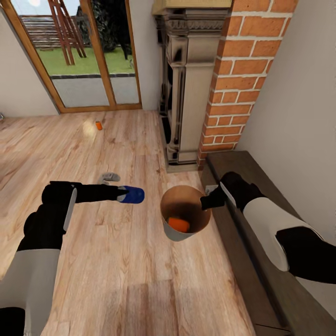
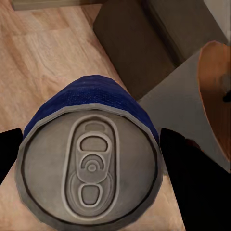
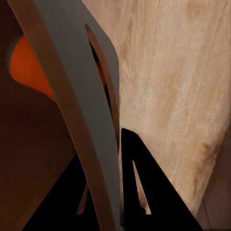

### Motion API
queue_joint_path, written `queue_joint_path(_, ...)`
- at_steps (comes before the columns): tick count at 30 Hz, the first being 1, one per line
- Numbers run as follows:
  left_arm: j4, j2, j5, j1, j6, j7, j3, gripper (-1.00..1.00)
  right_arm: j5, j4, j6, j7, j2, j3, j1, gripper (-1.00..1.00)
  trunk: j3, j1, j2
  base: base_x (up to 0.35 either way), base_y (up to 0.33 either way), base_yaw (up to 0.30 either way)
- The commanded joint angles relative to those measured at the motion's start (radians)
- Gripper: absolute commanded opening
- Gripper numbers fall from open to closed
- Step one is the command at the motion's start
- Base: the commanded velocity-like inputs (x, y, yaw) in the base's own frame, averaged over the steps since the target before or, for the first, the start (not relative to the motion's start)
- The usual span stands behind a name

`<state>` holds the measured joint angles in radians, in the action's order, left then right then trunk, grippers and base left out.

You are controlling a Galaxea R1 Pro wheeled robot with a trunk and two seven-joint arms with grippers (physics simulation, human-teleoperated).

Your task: Put the three can of soda from the living room inside the tash can in the kitchen.

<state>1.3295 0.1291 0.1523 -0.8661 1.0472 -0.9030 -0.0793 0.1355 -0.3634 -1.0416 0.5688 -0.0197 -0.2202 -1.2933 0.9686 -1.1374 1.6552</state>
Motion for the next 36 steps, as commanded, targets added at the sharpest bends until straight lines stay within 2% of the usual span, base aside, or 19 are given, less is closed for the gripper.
queue_joint_path(1,-0.029,0.001,0.004,-0.028,0.000,-0.035,0.014,-1.00,-0.024,0.010,-0.006,0.004,0.004,0.003,-0.006,-1.00,-0.003,0.004,-0.007,0.000,0.000,0.000)
queue_joint_path(3,-0.064,0.002,0.004,-0.059,0.000,-0.073,0.032,-1.00,-0.024,0.016,-0.006,0.002,0.008,0.002,-0.009,-1.00,-0.010,0.012,-0.021,0.000,0.000,0.000)
queue_joint_path(5,-0.126,0.002,0.004,-0.115,0.000,-0.133,0.055,-1.00,-0.025,0.022,-0.006,0.000,0.015,0.002,-0.012,-1.00,-0.016,0.019,-0.035,0.000,0.000,0.000)
queue_joint_path(8,-0.295,-0.002,0.004,-0.267,0.000,-0.214,0.100,-1.00,-0.024,0.041,-0.006,-0.003,0.044,0.001,-0.015,-1.00,-0.025,0.031,-0.056,0.000,0.000,0.000)
queue_joint_path(10,-0.359,-0.005,0.004,-0.323,0.000,-0.232,0.126,-1.00,-0.023,0.060,-0.006,-0.004,0.058,0.001,-0.015,-1.00,-0.031,0.038,-0.070,0.000,0.000,0.000)
queue_joint_path(11,-0.419,-0.008,0.004,-0.374,0.000,-0.247,0.152,-1.00,-0.022,0.078,-0.006,-0.005,0.069,0.001,-0.015,-1.00,-0.031,0.038,-0.070,0.000,0.000,0.000)
queue_joint_path(14,-0.533,-0.016,0.003,-0.478,0.000,-0.275,0.191,-1.00,-0.021,0.103,-0.006,-0.016,0.092,-0.001,-0.015,-1.00,-0.031,0.038,-0.070,0.000,0.000,0.000)
queue_joint_path(16,-0.572,-0.022,0.003,-0.512,0.000,-0.291,0.201,-1.00,-0.023,0.109,-0.006,-0.036,0.105,-0.001,-0.015,-1.00,-0.031,0.038,-0.070,0.000,0.000,0.000)
queue_joint_path(20,-0.608,-0.037,0.003,-0.537,0.000,-0.307,0.211,-1.00,-0.023,0.113,-0.006,-0.057,0.127,-0.001,-0.015,-1.00,-0.031,0.038,-0.070,0.000,0.000,0.000)
queue_joint_path(26,-0.662,-0.044,0.003,-0.547,0.000,-0.314,0.275,-1.00,-0.023,0.114,-0.006,-0.066,0.138,0.000,-0.015,-1.00,-0.031,0.038,-0.070,0.000,0.000,0.000)
queue_joint_path(29,-0.701,-0.056,0.003,-0.548,0.000,-0.315,0.296,-1.00,-0.023,0.112,-0.006,-0.068,0.139,0.001,-0.015,-1.00,-0.031,0.038,-0.070,0.000,0.000,0.000)
queue_joint_path(31,-0.729,-0.067,0.004,-0.549,0.000,-0.324,0.322,-1.00,-0.023,0.108,-0.006,-0.068,0.139,0.001,-0.016,-1.00,-0.031,0.038,-0.070,0.000,0.000,0.000)
queue_joint_path(32,-0.763,-0.076,0.004,-0.549,0.000,-0.366,0.396,-1.00,-0.023,0.104,-0.006,-0.070,0.139,0.002,-0.016,-1.00,-0.031,0.038,-0.070,0.000,0.000,0.000)
queue_joint_path(33,-0.773,-0.079,0.004,-0.550,0.000,-0.401,0.442,-1.00,-0.022,0.102,-0.006,-0.071,0.139,0.002,-0.017,-1.00,-0.031,0.038,-0.070,0.000,0.000,0.000)
queue_joint_path(35,-0.779,-0.082,0.004,-0.550,0.000,-0.439,0.488,-1.00,-0.022,0.101,-0.006,-0.072,0.140,0.002,-0.017,-1.00,-0.031,0.038,-0.070,0.000,0.000,0.000)
queue_joint_path(36,-0.783,-0.086,0.005,-0.550,0.000,-0.470,0.525,-1.00,-0.022,0.100,-0.006,-0.072,0.140,0.002,-0.018,-1.00,-0.031,0.038,-0.070,0.000,0.000,0.000)
